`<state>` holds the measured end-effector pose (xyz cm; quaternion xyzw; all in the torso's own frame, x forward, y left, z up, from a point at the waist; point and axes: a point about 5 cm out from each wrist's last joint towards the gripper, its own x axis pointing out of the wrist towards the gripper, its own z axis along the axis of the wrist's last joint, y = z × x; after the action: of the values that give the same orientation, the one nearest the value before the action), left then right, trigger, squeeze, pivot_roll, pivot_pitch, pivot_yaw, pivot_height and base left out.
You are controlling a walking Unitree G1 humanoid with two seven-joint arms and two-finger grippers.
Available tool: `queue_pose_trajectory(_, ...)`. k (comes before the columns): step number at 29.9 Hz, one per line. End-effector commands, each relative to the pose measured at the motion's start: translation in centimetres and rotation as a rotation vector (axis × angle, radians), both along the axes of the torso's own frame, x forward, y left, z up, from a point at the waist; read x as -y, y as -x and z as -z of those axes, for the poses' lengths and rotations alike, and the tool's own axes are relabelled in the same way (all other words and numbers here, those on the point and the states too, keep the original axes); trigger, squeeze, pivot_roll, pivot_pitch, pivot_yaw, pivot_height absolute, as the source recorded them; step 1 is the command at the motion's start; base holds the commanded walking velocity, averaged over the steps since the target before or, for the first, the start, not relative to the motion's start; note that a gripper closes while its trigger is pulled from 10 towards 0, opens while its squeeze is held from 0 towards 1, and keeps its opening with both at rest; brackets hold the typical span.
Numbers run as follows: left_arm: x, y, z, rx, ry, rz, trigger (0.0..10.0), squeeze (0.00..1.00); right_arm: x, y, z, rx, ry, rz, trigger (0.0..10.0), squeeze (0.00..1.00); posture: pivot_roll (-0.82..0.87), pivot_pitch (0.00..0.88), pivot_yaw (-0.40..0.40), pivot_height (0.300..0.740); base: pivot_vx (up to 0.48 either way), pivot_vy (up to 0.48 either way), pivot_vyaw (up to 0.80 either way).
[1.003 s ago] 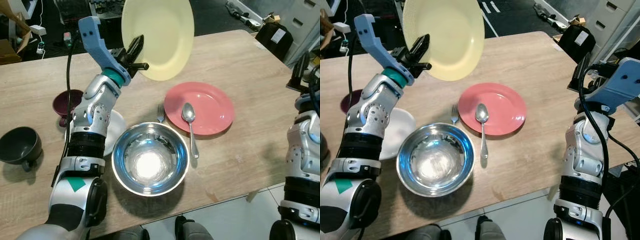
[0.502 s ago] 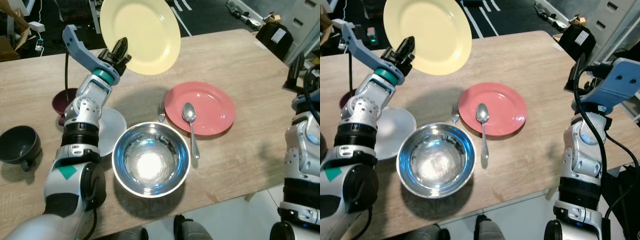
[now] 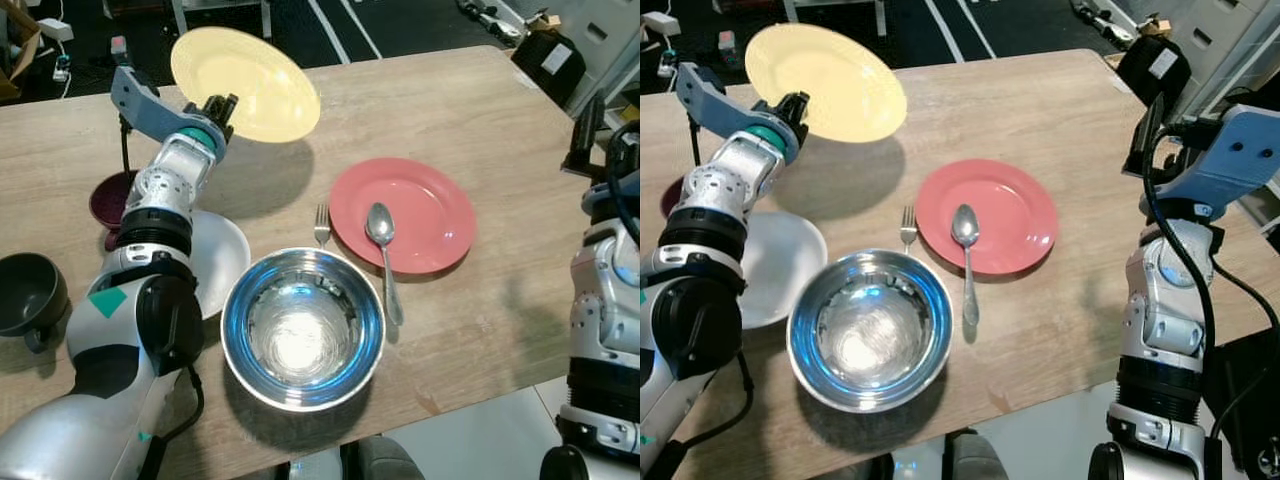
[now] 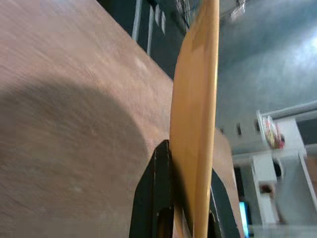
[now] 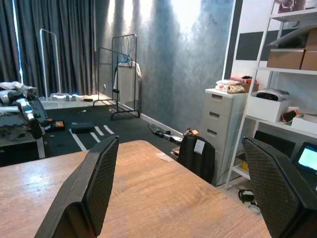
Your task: Setting the table
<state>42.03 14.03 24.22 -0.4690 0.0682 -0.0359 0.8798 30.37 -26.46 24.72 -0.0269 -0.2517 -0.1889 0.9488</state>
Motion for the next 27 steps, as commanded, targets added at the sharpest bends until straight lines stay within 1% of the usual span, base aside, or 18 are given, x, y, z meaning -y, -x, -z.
queue_pose_trajectory(1, 1.2, 0.0, -0.6, -0.006, -0.034, 0.050, 10.0, 0.00, 0.1, 0.2, 0.2, -0.009, -0.003, 0.008, 10.0, 0.00, 0.05, 0.102, 0.041, 0.740, 0.000, 0.000, 0.00)
queue_pose_trajectory(2, 1.7, 0.2, -0.6, -0.013, -0.040, 0.074, 10.0, 0.00, 0.0, 0.2, 0.3, -0.009, -0.004, 0.007, 10.0, 0.00, 0.05, 0.104, 0.044, 0.740, 0.000, 0.000, 0.00)
queue_pose_trajectory(4, 1.7, 0.2, -0.6, -0.013, -0.040, 0.074, 10.0, 0.00, 0.0, 0.2, 0.3, -0.009, -0.004, 0.007, 10.0, 0.00, 0.05, 0.104, 0.044, 0.740, 0.000, 0.000, 0.00)
queue_pose_trajectory(7, 2.7, 1.5, 0.3, -0.020, -0.144, 0.159, 10.0, 0.00, 0.1, 0.4, 0.4, -0.013, -0.006, 0.008, 10.0, 0.00, 0.05, 0.106, 0.045, 0.740, 0.000, 0.000, 0.00)
queue_pose_trajectory(8, 2.7, 1.9, 0.6, -0.025, -0.161, 0.152, 10.0, 0.00, 0.1, 0.5, 0.4, -0.016, -0.008, 0.009, 10.0, 0.00, 0.06, 0.107, 0.047, 0.740, 0.000, 0.000, 0.00)
queue_pose_trajectory(10, 2.7, 1.9, 0.6, -0.025, -0.161, 0.152, 10.0, 0.00, 0.1, 0.5, 0.4, -0.016, -0.008, 0.009, 10.0, 0.00, 0.06, 0.107, 0.047, 0.740, 0.000, 0.000, 0.00)
queue_pose_trajectory(12, 2.3, 2.3, 1.1, -0.044, -0.168, 0.127, 10.0, 0.00, 0.1, 0.5, 0.5, -0.021, -0.013, 0.010, 10.0, 0.00, 0.06, 0.107, 0.047, 0.740, 0.000, 0.000, 0.00)
queue_pose_trajectory(13, 2.2, 2.7, 1.5, -0.060, -0.170, 0.121, 10.0, 0.56, 0.1, 0.5, 0.6, -0.023, -0.016, 0.008, 10.0, 0.00, 0.07, 0.107, 0.044, 0.740, 0.000, 0.000, 0.00)
queue_pose_trajectory(15, 2.2, 2.8, 1.6, -0.070, -0.172, 0.120, 10.0, 0.56, 0.1, 0.5, 0.7, -0.024, -0.018, 0.007, 10.0, 0.00, 0.07, 0.107, 0.044, 0.740, 0.000, 0.000, 0.00)
queue_pose_trajectory(16, 2.4, 3.1, 1.8, -0.075, -0.174, 0.127, 10.0, 1.00, 0.0, 0.4, 0.7, -0.025, -0.019, 0.004, 10.0, 0.00, 0.07, 0.107, 0.043, 0.740, 0.000, 0.000, 0.00)
queue_pose_trajectory(20, 2.8, 3.5, 2.1, -0.085, -0.169, 0.150, 10.0, 1.00, -0.1, 0.2, 0.6, -0.025, -0.019, -0.002, 10.0, 0.00, 0.07, 0.105, 0.043, 0.740, 0.000, 0.000, 0.00)
queue_pose_trajectory(22, 3.2, 4.0, 2.0, -0.061, -0.182, 0.163, 10.0, 1.00, -0.1, 0.2, 0.5, -0.024, -0.020, -0.003, 10.0, 0.00, 0.07, 0.104, 0.041, 0.740, 0.000, 0.000, 0.00)
queue_pose_trajectory(23, 3.2, 4.0, 2.0, -0.061, -0.182, 0.163, 10.0, 1.00, -0.1, 0.2, 0.5, -0.024, -0.020, -0.003, 10.0, 0.00, 0.07, 0.104, 0.041, 0.740, 0.000, 0.000, 0.00)
queue_pose_trajectory(25, 3.9, 4.8, 1.0, 0.033, -0.215, 0.211, 10.0, 1.00, -0.1, 0.2, 0.5, -0.024, -0.021, -0.003, 10.0, 0.00, 0.07, 0.104, 0.041, 0.740, 0.000, 0.000, 0.00)
queue_pose_trajectory(26, 3.9, 4.8, 1.0, 0.033, -0.215, 0.211, 10.0, 1.00, -0.1, 0.2, 0.5, -0.024, -0.021, -0.003, 10.0, 0.00, 0.07, 0.104, 0.041, 0.740, 0.000, 0.000, 0.00)
queue_pose_trajectory(27, 4.4, 5.2, 0.3, 0.097, -0.231, 0.255, 10.0, 1.00, -0.1, 0.2, 0.5, -0.024, -0.022, -0.003, 10.0, 0.00, 0.07, 0.104, 0.041, 0.740, 0.000, 0.000, 0.00)
